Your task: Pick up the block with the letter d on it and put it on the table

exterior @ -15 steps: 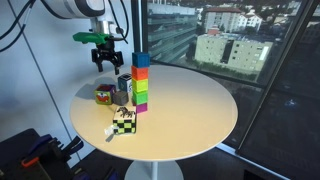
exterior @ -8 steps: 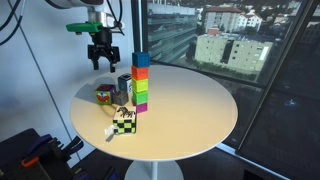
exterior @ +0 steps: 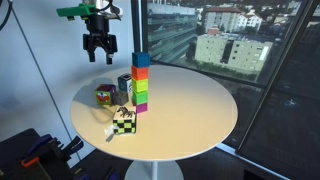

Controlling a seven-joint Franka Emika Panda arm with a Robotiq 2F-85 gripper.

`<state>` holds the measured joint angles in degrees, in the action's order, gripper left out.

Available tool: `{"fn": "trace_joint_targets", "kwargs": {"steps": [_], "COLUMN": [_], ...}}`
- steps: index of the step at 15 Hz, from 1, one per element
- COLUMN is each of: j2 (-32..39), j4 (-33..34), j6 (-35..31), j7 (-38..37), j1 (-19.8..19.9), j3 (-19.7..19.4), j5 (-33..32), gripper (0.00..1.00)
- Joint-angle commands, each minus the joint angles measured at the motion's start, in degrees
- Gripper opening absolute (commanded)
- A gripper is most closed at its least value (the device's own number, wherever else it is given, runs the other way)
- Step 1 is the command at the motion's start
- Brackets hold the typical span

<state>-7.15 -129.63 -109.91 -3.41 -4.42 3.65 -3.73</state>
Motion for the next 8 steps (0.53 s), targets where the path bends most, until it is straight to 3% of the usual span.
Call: {"fn": "trace_joint_targets", "kwargs": {"steps": [1, 8], "j2": [-5.48, -11.98], "j4": [-2.60, -5.64], "j6": [0.85, 0.12], "j7": [0.64, 1.86], "j1": [0.80, 1.33], "j3": [-0.53, -1.98], "j5": [0.89, 2.04], "gripper": [1.00, 1.00]}}
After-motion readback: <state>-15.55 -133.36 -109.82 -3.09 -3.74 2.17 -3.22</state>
